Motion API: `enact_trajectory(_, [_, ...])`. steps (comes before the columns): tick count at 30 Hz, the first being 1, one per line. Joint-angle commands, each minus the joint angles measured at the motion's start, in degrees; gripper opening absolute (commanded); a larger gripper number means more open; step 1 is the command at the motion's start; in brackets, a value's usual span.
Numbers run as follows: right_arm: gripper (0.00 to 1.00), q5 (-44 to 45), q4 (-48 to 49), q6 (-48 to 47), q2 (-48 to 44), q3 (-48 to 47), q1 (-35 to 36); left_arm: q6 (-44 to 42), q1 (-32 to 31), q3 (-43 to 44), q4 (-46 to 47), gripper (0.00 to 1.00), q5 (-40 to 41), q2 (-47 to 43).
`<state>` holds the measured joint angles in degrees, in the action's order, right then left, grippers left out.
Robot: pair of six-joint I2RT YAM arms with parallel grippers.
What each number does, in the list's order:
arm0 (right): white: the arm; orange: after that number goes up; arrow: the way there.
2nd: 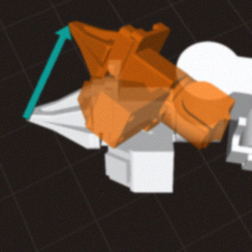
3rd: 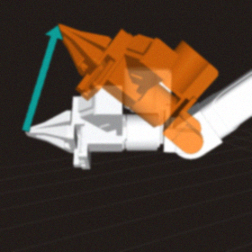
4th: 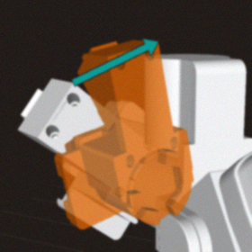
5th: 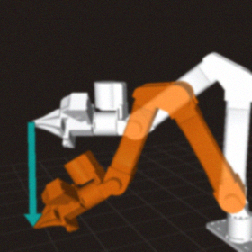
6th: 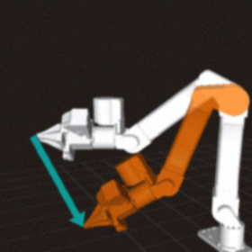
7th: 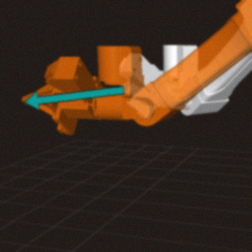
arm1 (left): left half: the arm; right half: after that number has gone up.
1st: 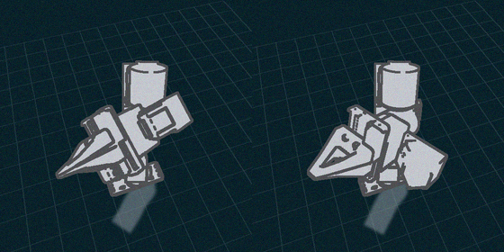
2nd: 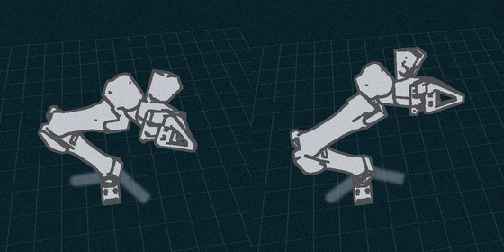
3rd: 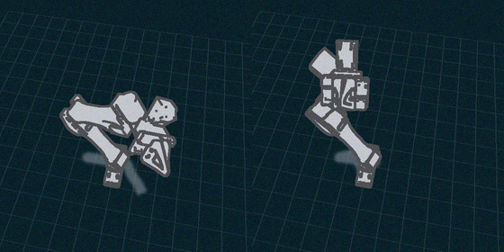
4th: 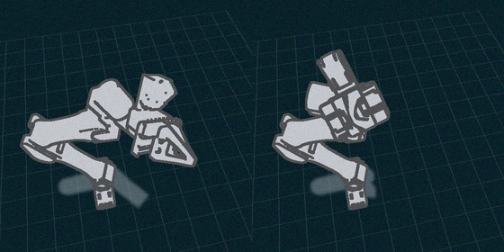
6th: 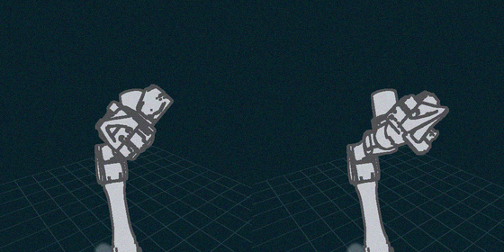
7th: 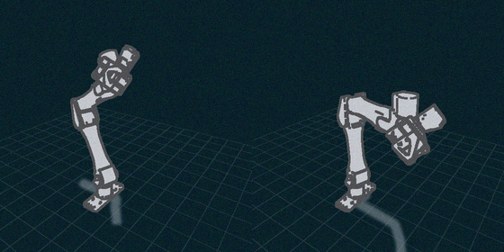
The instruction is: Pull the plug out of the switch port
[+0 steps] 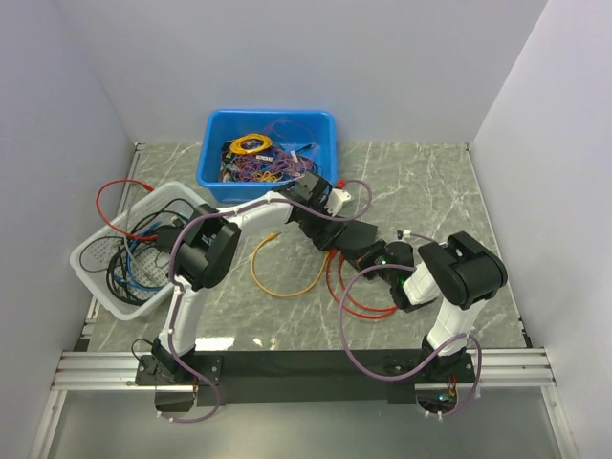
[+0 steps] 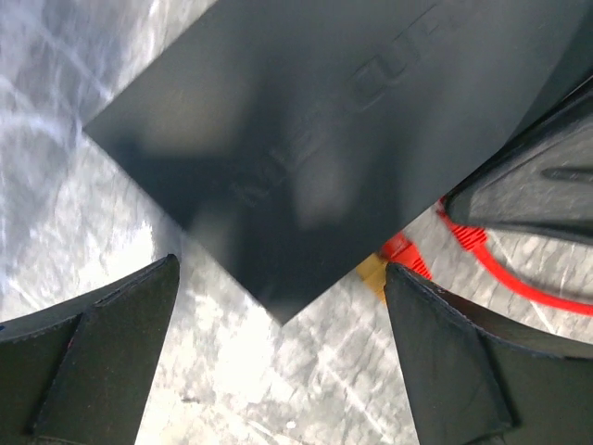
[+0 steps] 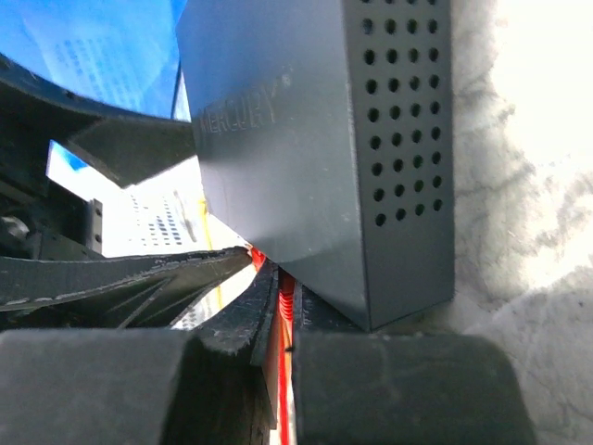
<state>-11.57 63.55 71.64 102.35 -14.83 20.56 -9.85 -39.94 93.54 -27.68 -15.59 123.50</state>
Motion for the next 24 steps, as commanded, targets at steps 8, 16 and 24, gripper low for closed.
enact_trajectory(8, [0.0, -11.19, -17.92, -18.19, -4.25, 0.23, -0.25, -0.96, -1.98, 5.16, 0.26, 0.98, 3.64, 3.85])
enact_trajectory(16, [0.0, -15.33, -28.55, -26.63, -12.07, -0.37, -0.25, -0.35, -1.98, 6.31, -0.27, 0.98, 3.64, 4.47])
enact_trajectory(24, [0.0, -2.06, -46.12, -33.22, -34.88, -4.14, -0.34, -1.75, -1.98, 7.27, -2.64, 0.99, 0.84, 1.66])
